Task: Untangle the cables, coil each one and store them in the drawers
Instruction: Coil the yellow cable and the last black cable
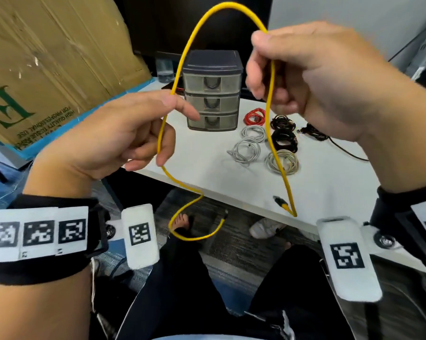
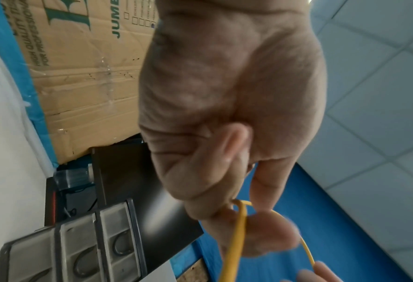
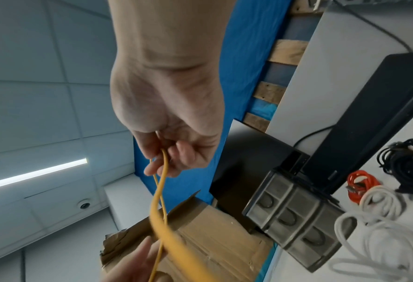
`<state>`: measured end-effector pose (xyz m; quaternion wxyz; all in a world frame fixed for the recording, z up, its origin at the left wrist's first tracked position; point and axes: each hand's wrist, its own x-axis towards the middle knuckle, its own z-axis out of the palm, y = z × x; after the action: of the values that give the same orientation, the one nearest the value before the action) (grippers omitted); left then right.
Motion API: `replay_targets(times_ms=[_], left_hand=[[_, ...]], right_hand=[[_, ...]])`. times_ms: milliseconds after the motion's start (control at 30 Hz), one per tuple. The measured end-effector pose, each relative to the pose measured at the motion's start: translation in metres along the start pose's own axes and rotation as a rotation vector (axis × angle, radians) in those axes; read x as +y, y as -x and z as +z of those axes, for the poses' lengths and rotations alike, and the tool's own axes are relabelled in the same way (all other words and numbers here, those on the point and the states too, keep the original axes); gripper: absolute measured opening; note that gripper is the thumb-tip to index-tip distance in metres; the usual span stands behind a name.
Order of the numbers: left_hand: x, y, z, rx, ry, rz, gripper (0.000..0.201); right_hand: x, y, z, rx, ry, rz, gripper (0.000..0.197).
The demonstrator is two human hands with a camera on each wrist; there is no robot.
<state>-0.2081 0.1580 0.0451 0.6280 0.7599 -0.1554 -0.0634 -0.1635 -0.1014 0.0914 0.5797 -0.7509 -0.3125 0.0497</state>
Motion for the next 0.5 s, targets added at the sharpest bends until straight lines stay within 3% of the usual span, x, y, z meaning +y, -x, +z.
replay_targets(times_ms=[133,300,400,500], left_hand=[[-0.002,0.000,0.001,-0.024,-0.140,-0.072,0.042],[-0.017,-0.015,0.006,0.204,-0.308,-0.171,0.020],[-0.025,-0.021,0.006,0.277,-0.295,-0.134,0.029],[-0.026,-0.024,0.013,0.340,-0.185,-0.011,0.032]], right_hand=[[0.011,-0.005,0.012,-0.180,0.000,0.049,0.035],[0.044,-0.005,0.027,-0.296,0.024,0.208,0.020],[0.059,0.001,0.032,-0.322,-0.016,0.281,0.020],[0.065,0.004,0.035,-0.306,-0.080,0.300,0.018]])
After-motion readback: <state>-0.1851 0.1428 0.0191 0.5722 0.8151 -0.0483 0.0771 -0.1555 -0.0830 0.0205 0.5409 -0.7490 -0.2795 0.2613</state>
